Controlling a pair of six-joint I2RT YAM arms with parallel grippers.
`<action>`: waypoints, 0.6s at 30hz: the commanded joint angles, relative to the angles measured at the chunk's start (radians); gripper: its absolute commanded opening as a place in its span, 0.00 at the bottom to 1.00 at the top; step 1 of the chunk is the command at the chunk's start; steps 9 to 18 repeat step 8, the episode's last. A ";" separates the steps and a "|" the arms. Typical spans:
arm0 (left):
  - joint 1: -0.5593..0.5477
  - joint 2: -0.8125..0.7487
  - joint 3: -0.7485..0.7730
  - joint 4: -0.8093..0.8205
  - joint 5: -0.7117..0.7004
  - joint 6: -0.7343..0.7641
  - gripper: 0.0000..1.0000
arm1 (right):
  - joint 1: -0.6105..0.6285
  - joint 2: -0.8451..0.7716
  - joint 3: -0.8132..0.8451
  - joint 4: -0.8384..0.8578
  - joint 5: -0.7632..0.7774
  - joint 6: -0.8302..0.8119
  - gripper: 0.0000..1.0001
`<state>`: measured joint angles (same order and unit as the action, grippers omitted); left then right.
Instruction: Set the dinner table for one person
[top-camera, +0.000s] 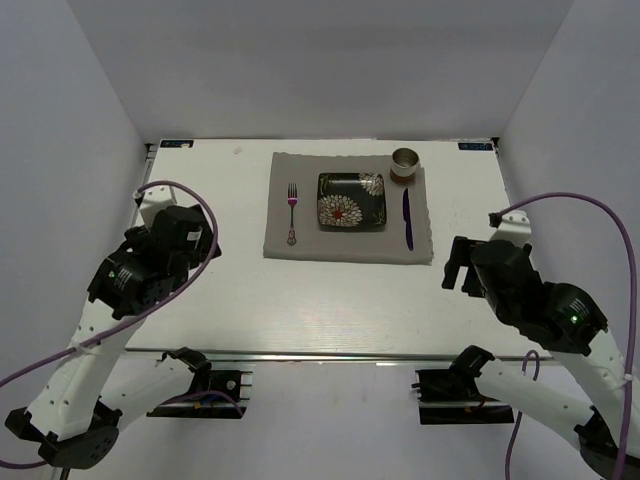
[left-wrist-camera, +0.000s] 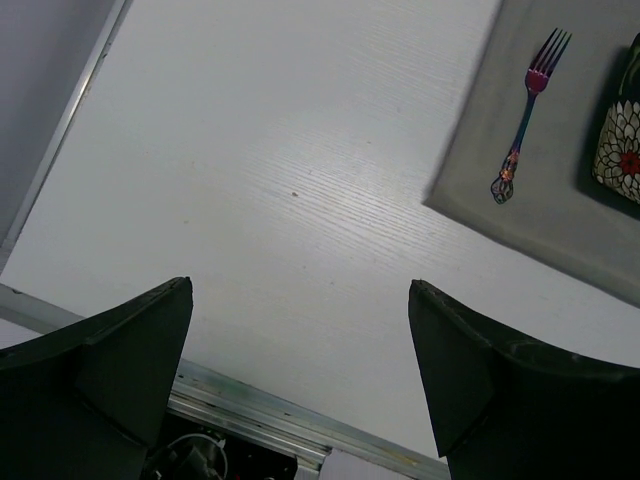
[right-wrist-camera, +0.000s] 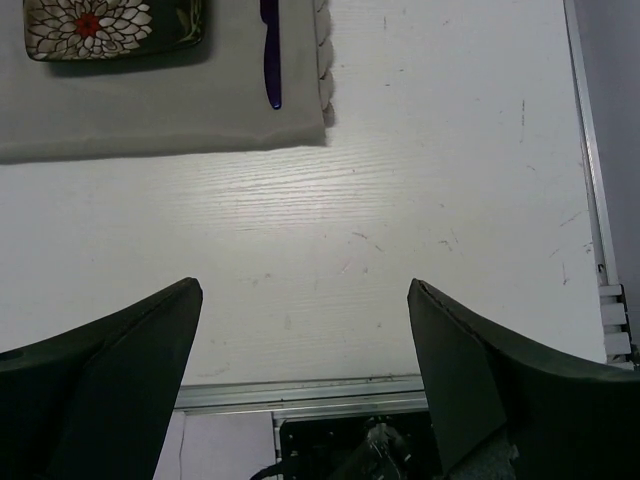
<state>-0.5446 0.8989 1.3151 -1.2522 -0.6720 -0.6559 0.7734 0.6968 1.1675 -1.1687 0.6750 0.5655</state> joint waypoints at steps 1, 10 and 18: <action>0.006 -0.040 0.056 -0.099 -0.006 -0.014 0.98 | 0.000 -0.052 0.020 -0.045 0.011 -0.004 0.89; 0.006 -0.068 0.059 -0.108 0.003 -0.019 0.98 | 0.001 -0.030 0.034 -0.046 0.035 -0.016 0.89; 0.006 -0.068 0.059 -0.108 0.003 -0.019 0.98 | 0.001 -0.030 0.034 -0.046 0.035 -0.016 0.89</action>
